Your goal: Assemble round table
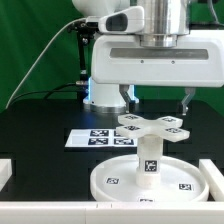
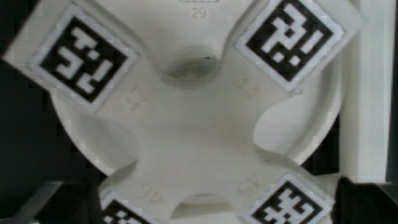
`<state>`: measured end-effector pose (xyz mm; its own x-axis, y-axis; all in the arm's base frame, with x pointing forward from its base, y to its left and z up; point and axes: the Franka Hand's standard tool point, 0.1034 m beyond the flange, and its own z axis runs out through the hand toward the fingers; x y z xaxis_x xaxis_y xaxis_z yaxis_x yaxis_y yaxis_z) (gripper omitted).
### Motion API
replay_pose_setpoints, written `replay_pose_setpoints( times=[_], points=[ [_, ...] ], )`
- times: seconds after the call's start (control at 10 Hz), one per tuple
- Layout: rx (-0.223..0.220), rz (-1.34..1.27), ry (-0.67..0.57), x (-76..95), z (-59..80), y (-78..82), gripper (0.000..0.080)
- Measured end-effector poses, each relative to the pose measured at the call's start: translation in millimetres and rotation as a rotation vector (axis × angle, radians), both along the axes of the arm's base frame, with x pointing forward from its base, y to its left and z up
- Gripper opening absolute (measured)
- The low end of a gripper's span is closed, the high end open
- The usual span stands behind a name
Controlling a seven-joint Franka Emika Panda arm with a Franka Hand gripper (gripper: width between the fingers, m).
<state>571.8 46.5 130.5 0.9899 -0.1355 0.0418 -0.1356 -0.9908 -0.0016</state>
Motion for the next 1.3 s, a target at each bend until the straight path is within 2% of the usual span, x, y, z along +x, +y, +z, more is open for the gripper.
replay_pose_setpoints(
  times=[0.3,0.7,1.3],
  points=[
    [-0.003,0.057,0.005,-0.7,-1.8,-2.5,0.0649],
    [-0.009,0.018,0.028,-6.0,-16.9,-11.9,0.0649],
    [-0.021,0.02,0.044,-9.6,-27.4,-9.0,0.0649]
  ],
)
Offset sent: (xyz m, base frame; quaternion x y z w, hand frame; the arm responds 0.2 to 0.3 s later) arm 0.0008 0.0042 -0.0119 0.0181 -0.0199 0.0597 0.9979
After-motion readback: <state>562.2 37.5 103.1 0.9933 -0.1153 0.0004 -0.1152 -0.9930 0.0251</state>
